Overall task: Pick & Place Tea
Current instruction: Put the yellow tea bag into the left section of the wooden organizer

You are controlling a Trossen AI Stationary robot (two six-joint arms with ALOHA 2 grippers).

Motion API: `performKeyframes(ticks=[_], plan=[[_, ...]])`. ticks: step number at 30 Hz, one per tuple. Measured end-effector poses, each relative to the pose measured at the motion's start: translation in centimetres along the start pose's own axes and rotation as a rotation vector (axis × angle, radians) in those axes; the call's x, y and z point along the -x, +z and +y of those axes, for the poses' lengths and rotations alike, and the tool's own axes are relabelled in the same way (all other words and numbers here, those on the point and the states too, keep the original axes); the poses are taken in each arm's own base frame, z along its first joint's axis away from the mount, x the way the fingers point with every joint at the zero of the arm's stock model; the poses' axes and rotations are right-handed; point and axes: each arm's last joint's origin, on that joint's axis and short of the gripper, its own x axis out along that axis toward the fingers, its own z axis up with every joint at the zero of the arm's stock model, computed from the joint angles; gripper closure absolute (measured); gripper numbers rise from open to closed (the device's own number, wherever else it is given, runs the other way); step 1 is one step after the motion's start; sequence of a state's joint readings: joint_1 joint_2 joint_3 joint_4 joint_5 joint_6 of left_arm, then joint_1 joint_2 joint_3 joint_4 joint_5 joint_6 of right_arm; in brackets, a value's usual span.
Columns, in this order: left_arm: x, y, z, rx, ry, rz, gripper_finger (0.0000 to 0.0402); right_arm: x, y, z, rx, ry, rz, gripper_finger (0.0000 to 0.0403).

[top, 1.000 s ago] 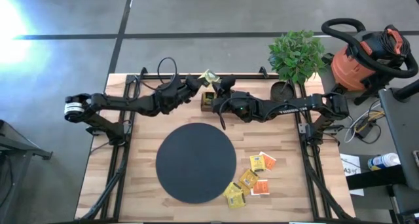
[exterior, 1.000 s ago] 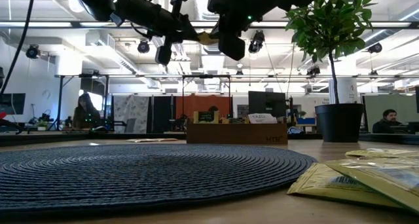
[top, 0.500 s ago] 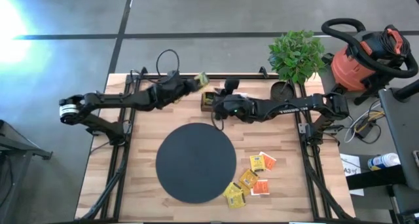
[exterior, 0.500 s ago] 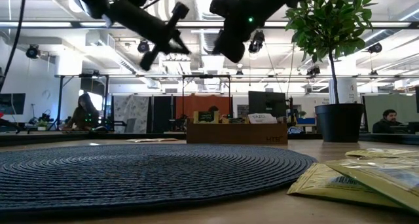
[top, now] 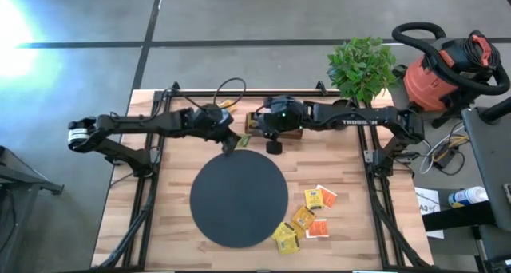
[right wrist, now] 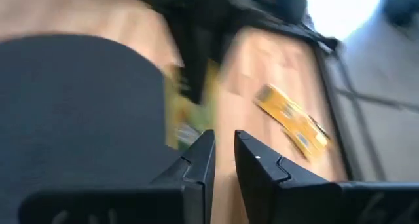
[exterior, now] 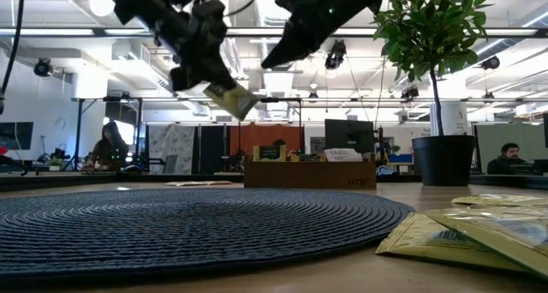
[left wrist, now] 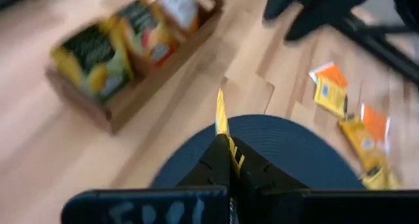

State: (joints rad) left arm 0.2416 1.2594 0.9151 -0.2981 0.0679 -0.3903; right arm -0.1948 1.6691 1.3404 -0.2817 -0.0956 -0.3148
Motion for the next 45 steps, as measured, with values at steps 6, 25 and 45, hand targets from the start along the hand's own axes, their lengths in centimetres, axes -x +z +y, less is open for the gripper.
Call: performKeyframes(ticks=[6, 25, 45], plan=[[1.5, 1.8, -1.4, -0.324, 0.014, 0.004, 0.0401, -0.3, 0.1, 0.0, -0.023, 0.116, -0.028, 0.0346], [0.1, 3.5, -2.6, -0.578, 0.049, 0.183, 0.0401, -1.0, -0.3, 0.1, -0.089, 0.114, 0.007, 0.0246], [-2.0, 5.5, -3.5, -0.649, 0.024, 0.219, 0.0401, -1.0, -0.3, 0.2, -0.086, 0.104, 0.004, 0.0305]])
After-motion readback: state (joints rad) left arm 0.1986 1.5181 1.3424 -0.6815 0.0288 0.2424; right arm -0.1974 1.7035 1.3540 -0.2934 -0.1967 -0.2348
